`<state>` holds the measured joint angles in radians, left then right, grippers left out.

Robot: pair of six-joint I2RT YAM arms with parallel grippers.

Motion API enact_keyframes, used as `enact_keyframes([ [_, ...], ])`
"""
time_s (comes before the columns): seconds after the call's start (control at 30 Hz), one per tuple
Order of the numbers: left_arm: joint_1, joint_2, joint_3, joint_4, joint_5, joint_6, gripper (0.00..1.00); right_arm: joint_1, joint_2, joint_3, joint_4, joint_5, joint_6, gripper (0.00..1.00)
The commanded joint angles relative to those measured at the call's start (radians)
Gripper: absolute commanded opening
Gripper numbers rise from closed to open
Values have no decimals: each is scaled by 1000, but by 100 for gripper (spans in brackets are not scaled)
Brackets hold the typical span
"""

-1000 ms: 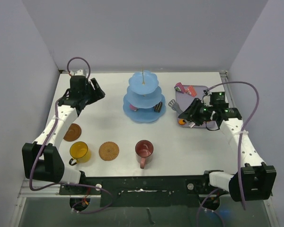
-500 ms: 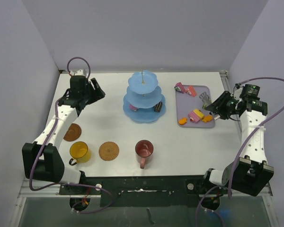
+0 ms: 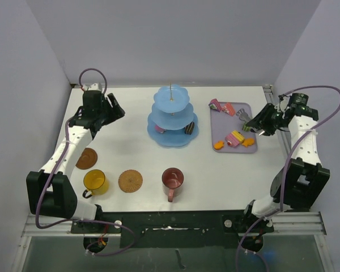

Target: Serve the afternoon tea

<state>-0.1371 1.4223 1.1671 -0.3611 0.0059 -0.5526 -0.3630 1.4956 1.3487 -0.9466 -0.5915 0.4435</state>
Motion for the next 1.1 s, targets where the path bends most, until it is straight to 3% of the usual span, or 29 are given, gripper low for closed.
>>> enact_keyframes([
  [0.0,10,-33,30,45,4,15,62,56,83,164,-20,53,-81,34],
  [0.2,11,-20,47,52,3,15,62,149,228,384,-111,207,-136,34],
  [0.53,22,-8,69,44,-2,23,62,246,387,574,-176,333,-144,34],
  [1.07,22,-12,61,39,0,26,62,304,475,655,-198,376,-120,36],
])
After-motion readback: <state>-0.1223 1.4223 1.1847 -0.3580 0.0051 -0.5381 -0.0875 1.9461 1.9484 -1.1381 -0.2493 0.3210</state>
